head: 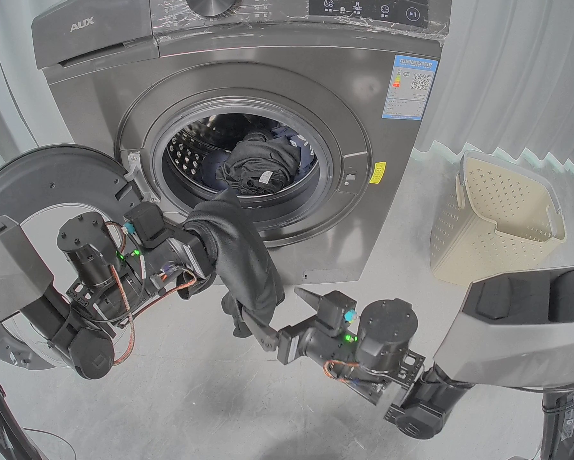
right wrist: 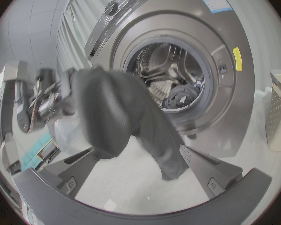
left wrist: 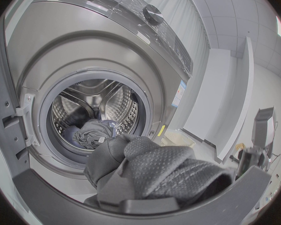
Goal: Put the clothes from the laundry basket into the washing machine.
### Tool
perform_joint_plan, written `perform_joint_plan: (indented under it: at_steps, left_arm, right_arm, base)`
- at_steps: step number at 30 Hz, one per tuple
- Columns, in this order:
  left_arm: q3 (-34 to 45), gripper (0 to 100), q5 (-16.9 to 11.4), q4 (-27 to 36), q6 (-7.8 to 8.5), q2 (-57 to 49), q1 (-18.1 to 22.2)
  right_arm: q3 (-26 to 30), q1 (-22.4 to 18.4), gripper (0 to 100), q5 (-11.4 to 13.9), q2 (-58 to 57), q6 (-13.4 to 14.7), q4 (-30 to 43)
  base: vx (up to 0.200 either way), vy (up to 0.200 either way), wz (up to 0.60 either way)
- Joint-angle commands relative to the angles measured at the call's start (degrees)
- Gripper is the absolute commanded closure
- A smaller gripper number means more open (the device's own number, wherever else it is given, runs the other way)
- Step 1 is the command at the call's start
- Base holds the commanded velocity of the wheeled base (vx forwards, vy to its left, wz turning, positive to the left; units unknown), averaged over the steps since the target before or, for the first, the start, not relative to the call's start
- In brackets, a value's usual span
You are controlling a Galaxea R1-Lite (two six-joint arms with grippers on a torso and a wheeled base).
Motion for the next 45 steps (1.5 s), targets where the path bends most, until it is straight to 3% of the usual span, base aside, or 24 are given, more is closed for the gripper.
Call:
perform_joint_plan:
  at_steps: [1,7,14,17,22,24,32,45]
  left_arm:
    - [0.9,100,0.8,-0.1,-5.09,-6.6,-0.3]
    - [3.3,100,0.4,0.0,-8.17,-11.7,0.2]
    - [5.0,100,0.9,0.0,-7.99,-13.8,-0.7]
    - [6.9,100,0.8,0.1,-7.38,-12.8,-0.6]
    - [9.5,100,1.0,0.2,0.71,-10.5,1.7]
    - [11.0,100,0.9,0.2,2.82,-10.4,3.1]
    - [13.7,100,0.3,0.1,3.17,-9.6,3.6]
    - [12.5,100,0.5,0.1,3.87,-8.9,3.3]
  right_arm:
    - [13.3,3.4,0,1.6,-6.5,-0.6,-0.1]
    - [15.5,0.4,0,1.9,-11.7,0.0,-0.1]
    - [18.2,-1.5,0,1.8,-11.3,0.0,-0.1]
    - [20.1,-3.4,0,1.7,-14.0,0.2,-0.2]
    - [22.9,-7.4,0,1.9,-19.5,-0.4,-0.1]
    - [24.1,-7.5,0,2.2,-20.6,-0.5,-0.1]
    - [24.9,-8.9,0,2.8,-22.1,-0.6,-0.1]
    - [25.0,-7.8,0,2.9,-20.3,-0.5,-0.1]
  base:
    - [0.0,0.0,0.0]
    - [0.0,0.0,0.0]
    - [0.0,0.0,0.0]
    - [0.0,0.0,0.0]
    - [0.0,0.0,0.0]
    - [0.0,0.0,0.0]
    - [0.0,0.0,0.0]
    - [0.2,0.0,0.0]
